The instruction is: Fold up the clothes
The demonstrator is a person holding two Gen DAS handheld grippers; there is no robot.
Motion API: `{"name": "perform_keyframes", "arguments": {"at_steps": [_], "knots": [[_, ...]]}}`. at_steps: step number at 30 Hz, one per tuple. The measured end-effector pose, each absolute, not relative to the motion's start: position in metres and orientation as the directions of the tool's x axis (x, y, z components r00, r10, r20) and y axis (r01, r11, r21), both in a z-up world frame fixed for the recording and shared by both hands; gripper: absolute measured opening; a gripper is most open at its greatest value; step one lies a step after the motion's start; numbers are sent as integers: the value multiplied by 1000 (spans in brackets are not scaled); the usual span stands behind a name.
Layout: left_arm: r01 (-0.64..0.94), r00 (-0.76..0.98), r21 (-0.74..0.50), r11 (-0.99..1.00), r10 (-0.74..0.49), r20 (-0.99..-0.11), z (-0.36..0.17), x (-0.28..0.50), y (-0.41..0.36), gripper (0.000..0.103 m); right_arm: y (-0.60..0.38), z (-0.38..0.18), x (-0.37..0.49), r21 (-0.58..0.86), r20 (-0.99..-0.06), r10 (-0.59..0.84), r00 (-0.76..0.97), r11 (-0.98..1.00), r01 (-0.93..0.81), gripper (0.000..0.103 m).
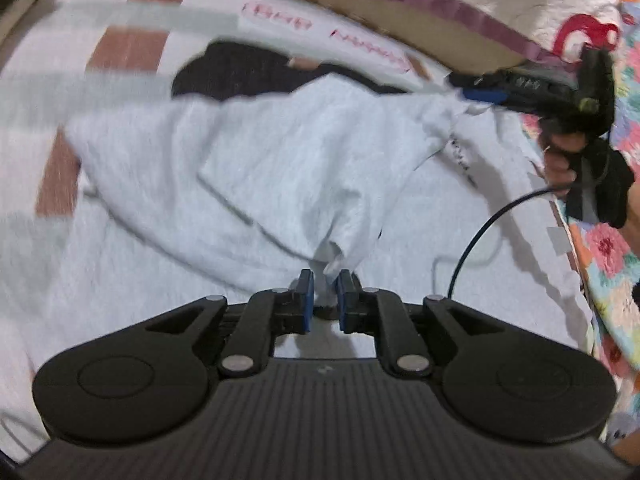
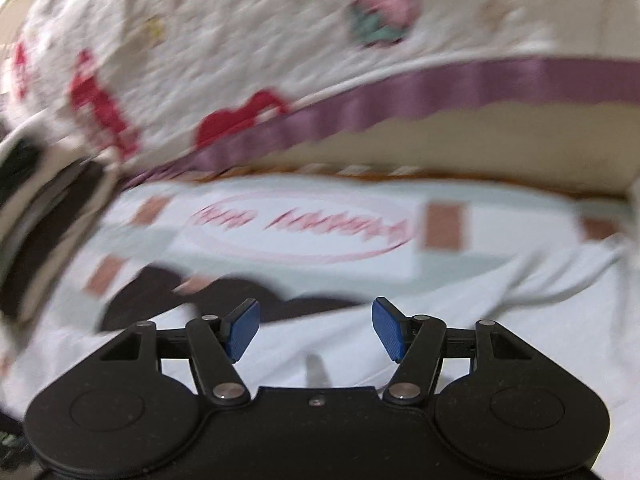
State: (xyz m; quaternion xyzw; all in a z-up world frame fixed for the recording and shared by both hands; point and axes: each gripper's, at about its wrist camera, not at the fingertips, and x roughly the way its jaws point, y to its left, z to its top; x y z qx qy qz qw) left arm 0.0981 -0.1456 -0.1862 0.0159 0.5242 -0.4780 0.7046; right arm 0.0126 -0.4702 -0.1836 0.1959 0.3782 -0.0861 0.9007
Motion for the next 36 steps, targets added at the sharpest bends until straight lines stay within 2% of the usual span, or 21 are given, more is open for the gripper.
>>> {"name": "perform_keyframes", "arguments": {"at_steps": [3, 4, 5, 6, 7, 9, 16, 19, 20, 21, 22, 24, 30, 34, 36], "knots": [[714, -38, -507, 483, -696, -717, -181, 105, -142, 21, -450, -191, 25, 346, -715, 99, 692, 910, 227, 66], [736, -56, -501, 456, -696, -716, -181, 105, -142, 30, -446, -193, 29, 355, -714, 122, 689, 912, 206, 66], [778, -44, -448, 441, -673, -738, -181, 100, -146, 43, -441, -196, 34, 356, -716, 142, 684, 917, 182, 66], [817, -29, -393, 422, -650, -759, -182, 95, -149, 46, -436, -198, 38, 357, -717, 161, 678, 921, 159, 66], [848, -13, -342, 405, -629, -778, -182, 90, -152, 46, -432, -201, 42, 357, -720, 180, 670, 924, 136, 66], [839, 15, -320, 439, -607, -794, -186, 90, -153, 46, -427, -206, 48, 354, -730, 214, 649, 931, 90, 65], [731, -83, -560, 390, -764, -640, -180, 115, -140, 48, -416, -226, 68, 371, -754, 286, 591, 928, 25, 65], [669, -117, -629, 396, -779, -615, -194, 123, -144, 51, -410, -229, 79, 366, -760, 301, 576, 931, -5, 68], [658, -118, -632, 409, -774, -622, -199, 124, -146, 51, -409, -229, 83, 358, -763, 306, 570, 933, -21, 61], [647, -119, -636, 421, -768, -629, -205, 125, -148, 51, -406, -226, 87, 334, -771, 302, 561, 941, -49, 29], [638, -120, -637, 432, -762, -637, -209, 125, -149, 51, -402, -223, 91, 304, -779, 292, 555, 950, -72, 9], [622, -114, -638, 453, -755, -646, -214, 125, -151, 51, -398, -212, 95, 266, -779, 275, 563, 959, -100, 7], [604, -42, -639, 476, -782, -622, -206, 129, -143, 58, -391, -159, 84, 184, -647, 225, 729, 973, -137, 7], [585, -43, -661, 469, -796, -603, -204, 134, -139, 58, -395, -146, 48, 223, -541, 225, 810, 967, -120, 7], [595, -56, -663, 454, -800, -597, -204, 133, -142, 59, -396, -152, 23, 226, -529, 217, 821, 968, -110, 7]]}}
